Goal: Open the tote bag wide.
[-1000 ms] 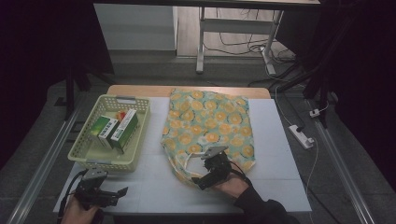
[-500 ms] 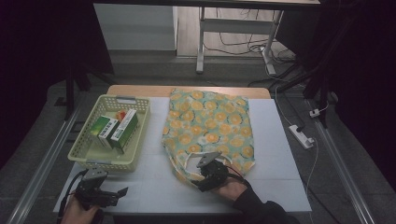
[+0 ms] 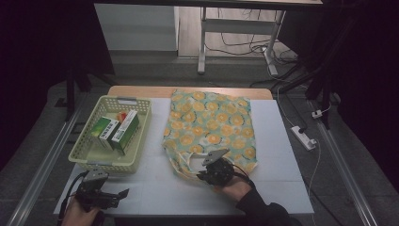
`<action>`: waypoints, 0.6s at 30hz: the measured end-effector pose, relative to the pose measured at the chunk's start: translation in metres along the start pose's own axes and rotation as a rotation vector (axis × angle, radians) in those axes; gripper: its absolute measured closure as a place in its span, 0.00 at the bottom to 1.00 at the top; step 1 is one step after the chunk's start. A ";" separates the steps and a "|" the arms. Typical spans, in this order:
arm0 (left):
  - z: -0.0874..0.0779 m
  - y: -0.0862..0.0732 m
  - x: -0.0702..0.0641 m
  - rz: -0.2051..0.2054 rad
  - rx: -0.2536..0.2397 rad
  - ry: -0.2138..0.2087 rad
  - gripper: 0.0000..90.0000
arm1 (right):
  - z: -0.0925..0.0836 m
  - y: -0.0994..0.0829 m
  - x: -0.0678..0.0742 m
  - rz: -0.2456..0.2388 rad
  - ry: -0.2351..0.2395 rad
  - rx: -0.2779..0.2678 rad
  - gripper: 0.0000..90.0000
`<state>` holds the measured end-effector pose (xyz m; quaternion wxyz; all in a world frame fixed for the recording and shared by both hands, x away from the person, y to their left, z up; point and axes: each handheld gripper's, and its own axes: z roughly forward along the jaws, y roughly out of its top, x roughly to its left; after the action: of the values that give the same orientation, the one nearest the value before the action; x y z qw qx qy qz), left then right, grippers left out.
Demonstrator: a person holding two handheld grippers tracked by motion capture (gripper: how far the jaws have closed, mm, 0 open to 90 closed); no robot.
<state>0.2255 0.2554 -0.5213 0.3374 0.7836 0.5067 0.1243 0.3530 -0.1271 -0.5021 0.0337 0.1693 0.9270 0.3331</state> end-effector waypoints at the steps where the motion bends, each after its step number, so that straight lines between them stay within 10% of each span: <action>1: 0.000 0.000 0.000 0.000 0.000 0.000 0.01 | -0.003 0.001 -0.001 0.004 0.000 -0.006 0.97; 13: 0.000 0.000 0.000 -0.004 0.000 -0.002 0.01 | -0.027 0.011 -0.023 0.040 -0.036 -0.074 0.97; 18: 0.000 0.000 0.001 -0.008 -0.001 -0.004 0.01 | -0.031 0.028 -0.055 0.058 -0.096 -0.082 0.98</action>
<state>0.2258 0.2564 -0.5214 0.3394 0.7817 0.5089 0.1215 0.4076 -0.1439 -0.4629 0.0753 0.2103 0.9046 0.3631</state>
